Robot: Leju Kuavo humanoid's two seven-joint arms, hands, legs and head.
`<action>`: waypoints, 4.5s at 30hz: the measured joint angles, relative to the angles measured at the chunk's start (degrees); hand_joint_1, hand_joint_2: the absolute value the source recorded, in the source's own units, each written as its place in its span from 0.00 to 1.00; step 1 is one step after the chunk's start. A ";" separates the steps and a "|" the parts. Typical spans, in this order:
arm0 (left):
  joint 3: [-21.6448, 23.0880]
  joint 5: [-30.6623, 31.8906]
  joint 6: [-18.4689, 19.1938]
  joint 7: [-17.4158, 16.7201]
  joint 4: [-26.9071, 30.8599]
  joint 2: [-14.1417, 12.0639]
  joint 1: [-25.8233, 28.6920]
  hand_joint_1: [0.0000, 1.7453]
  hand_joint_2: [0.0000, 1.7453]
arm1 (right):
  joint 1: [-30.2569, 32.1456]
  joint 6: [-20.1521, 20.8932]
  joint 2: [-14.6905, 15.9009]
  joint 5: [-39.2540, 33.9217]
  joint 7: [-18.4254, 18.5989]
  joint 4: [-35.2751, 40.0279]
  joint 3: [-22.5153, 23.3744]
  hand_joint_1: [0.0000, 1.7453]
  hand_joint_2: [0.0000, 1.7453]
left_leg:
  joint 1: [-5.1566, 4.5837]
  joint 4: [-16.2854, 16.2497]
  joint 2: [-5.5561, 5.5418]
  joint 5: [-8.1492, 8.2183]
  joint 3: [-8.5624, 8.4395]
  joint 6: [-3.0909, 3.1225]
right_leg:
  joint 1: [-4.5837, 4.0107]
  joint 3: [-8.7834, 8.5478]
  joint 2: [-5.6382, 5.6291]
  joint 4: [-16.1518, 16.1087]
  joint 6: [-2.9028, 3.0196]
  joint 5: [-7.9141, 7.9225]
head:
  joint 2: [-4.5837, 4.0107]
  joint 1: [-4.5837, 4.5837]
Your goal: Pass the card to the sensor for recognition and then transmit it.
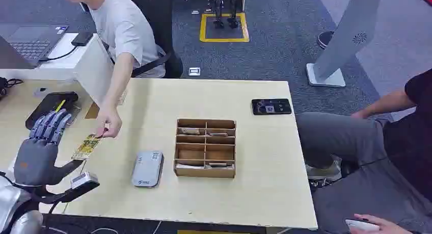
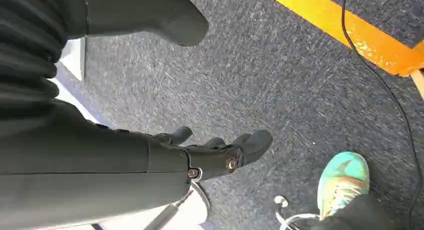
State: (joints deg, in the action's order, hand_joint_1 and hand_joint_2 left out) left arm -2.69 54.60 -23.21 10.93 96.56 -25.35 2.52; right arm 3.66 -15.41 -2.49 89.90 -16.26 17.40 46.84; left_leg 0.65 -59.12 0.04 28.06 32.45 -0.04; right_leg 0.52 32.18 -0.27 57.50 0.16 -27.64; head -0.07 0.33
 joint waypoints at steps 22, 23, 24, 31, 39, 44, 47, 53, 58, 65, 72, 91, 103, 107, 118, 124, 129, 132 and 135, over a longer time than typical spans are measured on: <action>-0.37 -4.20 -1.51 -3.93 -12.47 0.59 -5.88 1.00 1.00 | -2.48 -5.16 1.97 0.00 0.63 -7.84 -1.55 0.00 1.00 | -0.01 -0.01 0.00 -0.06 0.06 -0.01 | 0.00 0.05 0.00 0.00 0.02 0.06 | 0.00 0.00; -0.37 -4.22 -1.59 -3.72 -12.56 0.61 -5.99 1.00 1.00 | -2.51 -5.18 2.01 0.00 0.61 -8.00 -1.66 0.00 1.00 | -0.01 -0.01 0.00 -0.06 0.06 -0.01 | 0.00 0.05 0.01 0.00 0.02 0.06 | 0.00 0.00; -0.37 -4.55 -1.70 -3.56 -12.63 0.66 -6.20 1.00 1.00 | -2.55 -5.24 2.03 0.00 0.57 -8.13 -1.81 0.00 1.00 | -0.01 -0.01 -0.01 -0.06 0.06 -0.01 | 0.00 0.05 0.01 0.00 0.02 0.06 | 0.00 0.00; -0.39 -5.93 -1.88 -2.40 -12.87 0.66 -6.92 1.00 1.00 | -2.68 -5.83 2.29 0.00 0.52 -9.05 -2.62 0.00 1.00 | 0.00 -0.01 0.01 -0.06 0.05 -0.01 | 0.00 0.05 -0.03 0.00 0.02 0.06 | 0.00 0.00; -0.39 -11.21 -2.95 2.56 -12.87 0.98 -6.76 1.00 1.00 | -3.17 -6.25 2.56 0.00 0.59 -10.25 -3.47 0.00 1.00 | 0.00 0.00 0.00 -0.06 0.07 -0.01 | 0.00 0.05 -0.02 0.00 0.02 0.06 | 0.00 0.00; -0.39 -11.67 -3.08 3.02 -12.87 1.01 -6.72 1.00 1.00 | -3.35 -6.25 2.78 0.00 0.59 -10.62 -3.91 0.00 1.00 | 0.00 -0.01 0.00 -0.08 0.07 0.01 | 0.00 0.04 0.00 0.00 0.01 0.06 | 0.00 0.00; -0.39 -14.96 -1.43 4.24 -12.87 1.13 -6.72 1.00 1.00 | -3.38 -6.47 2.86 0.00 0.59 -10.84 -3.98 0.00 1.00 | 0.00 -0.01 0.00 -0.08 0.06 0.00 | 0.00 0.04 -0.01 0.00 0.02 0.06 | 0.00 0.00; -0.39 -27.86 13.74 3.63 -10.35 2.75 -5.90 1.00 1.00 | -3.43 -7.30 2.88 -0.50 1.09 -11.41 -3.98 0.00 1.00 | -0.01 -0.01 0.00 -0.08 0.07 0.00 | 0.00 0.04 -0.01 0.00 0.02 0.06 | 0.00 0.02; -0.04 -38.08 27.33 6.10 -2.65 3.85 0.20 1.00 1.00 | -3.44 -8.13 3.08 -1.14 0.66 -12.54 -3.98 0.00 1.00 | -0.03 -0.01 0.13 -0.03 0.07 0.01 | 0.00 0.10 -0.15 0.00 0.01 0.06 | 0.00 0.00; 6.80 -29.72 27.39 4.59 4.38 4.90 5.94 1.00 1.00 | -3.76 -8.17 3.43 -1.27 0.46 -13.29 -4.00 0.00 1.00 | -0.04 -0.01 0.04 0.01 0.13 0.08 | 0.01 0.12 -0.02 -0.02 -0.03 0.03 | 0.00 0.00; 13.20 -30.60 26.99 0.29 4.49 7.98 4.15 1.00 1.00 | -4.03 -7.95 3.43 -1.51 0.52 -12.94 -4.00 0.00 1.00 | -0.03 -0.01 0.03 -0.09 0.11 0.08 | 0.01 0.09 -0.01 -0.02 -0.04 0.14 | 0.00 -0.02; 20.20 -25.16 15.80 -8.78 0.79 15.85 -3.11 1.00 1.00 | -3.94 -6.97 2.93 -1.07 2.91 -12.19 -4.94 0.00 1.00 | -0.06 -0.08 -0.02 -0.13 0.16 0.14 | 0.02 0.10 0.04 -0.02 -0.15 0.21 | 0.00 0.00; 19.04 -23.63 11.52 -9.53 -4.50 17.90 -3.69 1.00 1.00 | -3.96 -7.25 2.49 -1.07 3.04 -12.32 -5.66 0.00 1.00 | -0.04 -0.08 -0.01 -0.13 0.20 0.14 | 0.01 0.12 0.03 -0.02 -0.15 0.19 | 0.00 0.00; 17.75 -23.76 11.00 -9.55 -6.07 18.16 -3.59 1.00 1.00 | -3.96 -7.76 2.34 -1.18 2.88 -12.50 -5.70 0.00 1.00 | -0.04 -0.08 -0.01 -0.13 0.20 0.14 | 0.01 0.12 0.03 -0.02 -0.15 0.20 | 0.00 0.00; 14.71 -21.07 9.03 -9.96 -9.64 18.25 -1.97 1.00 1.00 | -4.33 -9.55 2.34 -1.44 2.58 -14.51 -5.86 0.00 1.00 | -0.04 -0.08 -0.01 -0.13 0.21 0.14 | 0.01 0.12 0.04 -0.02 -0.15 0.19 | 0.00 0.02; 13.05 -20.13 7.87 -10.12 -12.28 18.73 -1.91 1.00 1.00 | -4.87 -10.45 2.34 -1.51 2.58 -15.91 -6.12 0.00 1.00 | -0.04 -0.08 -0.01 -0.13 0.21 0.14 | 0.01 0.12 0.04 -0.02 -0.16 0.20 | 0.00 0.00; 12.55 -20.00 7.78 -10.12 -13.63 19.02 -1.93 1.00 1.00 | -5.05 -10.44 2.34 -1.60 2.60 -16.37 -6.12 0.00 1.00 | -0.04 -0.08 -0.01 -0.13 0.20 0.14 | 0.01 0.12 0.04 -0.02 -0.15 0.20 | 0.00 0.00; 12.48 -20.00 7.78 -10.12 -14.01 19.10 -1.95 1.00 1.00 | -5.14 -10.44 2.34 -1.60 2.60 -16.50 -6.12 0.00 1.00 | -0.04 -0.08 -0.01 -0.13 0.20 0.14 | 0.01 0.12 0.03 -0.02 -0.16 0.20 | 0.00 0.00; 12.44 -19.96 7.67 -10.33 -14.42 19.15 -1.96 1.00 1.00 | -5.17 -10.42 2.34 -1.60 2.69 -16.63 -6.12 0.00 1.00 | -0.04 -0.08 -0.01 -0.13 0.20 0.14 | 0.01 0.12 0.04 -0.02 -0.15 0.19 | 0.00 0.00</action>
State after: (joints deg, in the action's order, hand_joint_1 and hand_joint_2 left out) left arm 9.75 34.64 -15.54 0.59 82.14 -6.21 0.56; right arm -1.51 -25.83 -0.15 88.30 -13.57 0.76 40.72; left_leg 0.61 -59.20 0.03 27.93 32.66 0.10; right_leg 0.54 32.30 -0.23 57.48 0.00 -27.44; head -0.07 0.33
